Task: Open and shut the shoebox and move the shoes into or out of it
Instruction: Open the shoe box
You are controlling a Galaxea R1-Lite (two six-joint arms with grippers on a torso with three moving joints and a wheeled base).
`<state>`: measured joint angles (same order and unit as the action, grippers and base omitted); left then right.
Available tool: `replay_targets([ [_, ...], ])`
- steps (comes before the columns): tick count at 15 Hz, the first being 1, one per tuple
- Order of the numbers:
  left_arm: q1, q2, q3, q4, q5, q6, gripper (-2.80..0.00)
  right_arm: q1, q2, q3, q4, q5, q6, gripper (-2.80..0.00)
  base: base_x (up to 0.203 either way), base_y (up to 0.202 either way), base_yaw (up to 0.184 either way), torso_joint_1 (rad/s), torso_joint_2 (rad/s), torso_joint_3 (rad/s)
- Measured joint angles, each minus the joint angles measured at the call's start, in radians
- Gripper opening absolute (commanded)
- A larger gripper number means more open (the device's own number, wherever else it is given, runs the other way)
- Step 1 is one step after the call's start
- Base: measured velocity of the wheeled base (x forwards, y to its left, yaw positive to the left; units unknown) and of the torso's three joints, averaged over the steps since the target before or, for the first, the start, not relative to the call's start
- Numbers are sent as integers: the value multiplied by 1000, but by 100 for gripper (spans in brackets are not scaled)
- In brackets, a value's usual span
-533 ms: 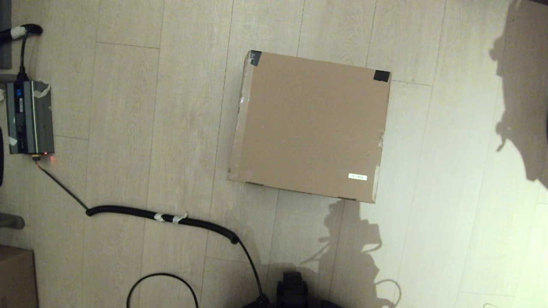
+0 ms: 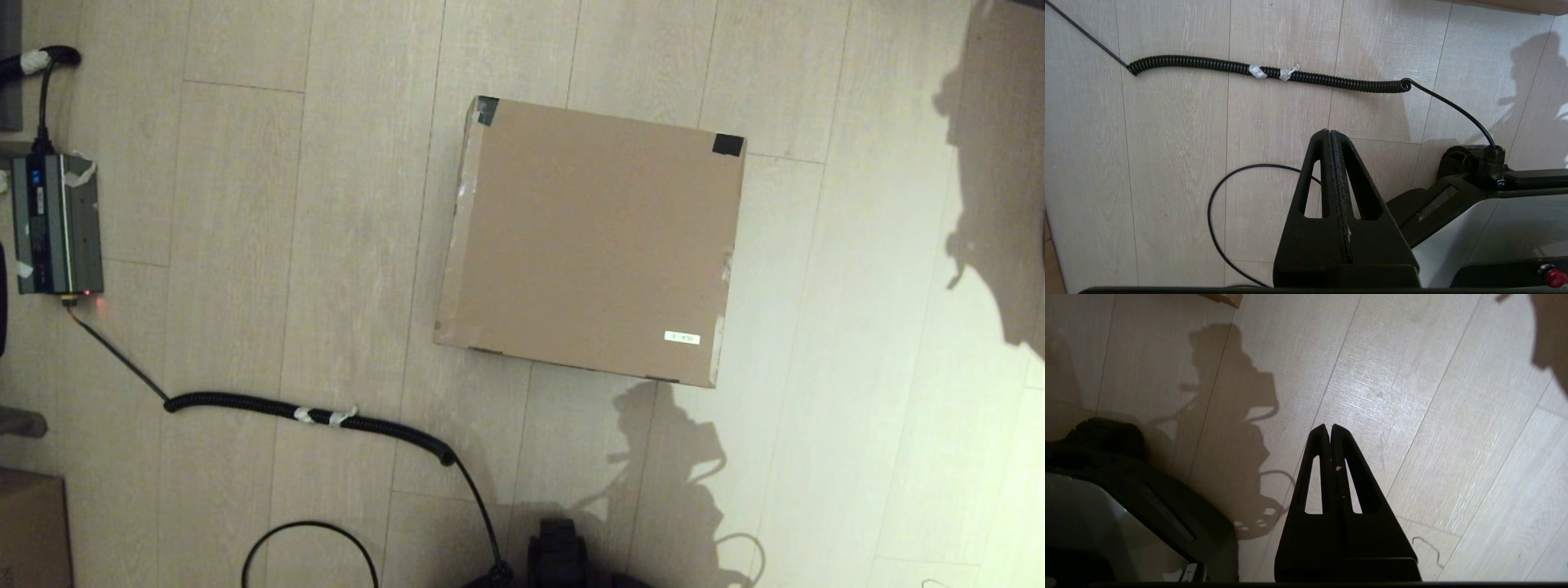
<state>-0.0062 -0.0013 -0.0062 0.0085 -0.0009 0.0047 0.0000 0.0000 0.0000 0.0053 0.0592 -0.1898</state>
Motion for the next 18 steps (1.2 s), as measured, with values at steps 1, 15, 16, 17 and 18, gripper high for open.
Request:
replay_targets([
  [1, 0, 0, -1, 3, 1, -1, -280, 0, 0, 0, -1, 5, -16, -280, 0, 0, 0, 0, 0, 0],
  [15, -1, 107, -202, 127, -78, 120, -280, -1, 81, -170, 32, -19, 15, -280, 0, 0, 0, 0, 0, 0],
  [16, -1, 173, -278, 121, -94, 121, -280, -2, 153, -247, 39, -11, 27, -280, 0, 0, 0, 0, 0, 0],
  [17, -2, 271, -350, 120, -107, 124, -280, -2, 254, -331, 43, -7, 38, -280, 0, 0, 0, 0, 0, 0],
  [18, -3, 381, -418, 102, -117, 126, -280, -1, 366, -411, 49, 2, 45, -280, 0, 0, 0, 0, 0, 0],
])
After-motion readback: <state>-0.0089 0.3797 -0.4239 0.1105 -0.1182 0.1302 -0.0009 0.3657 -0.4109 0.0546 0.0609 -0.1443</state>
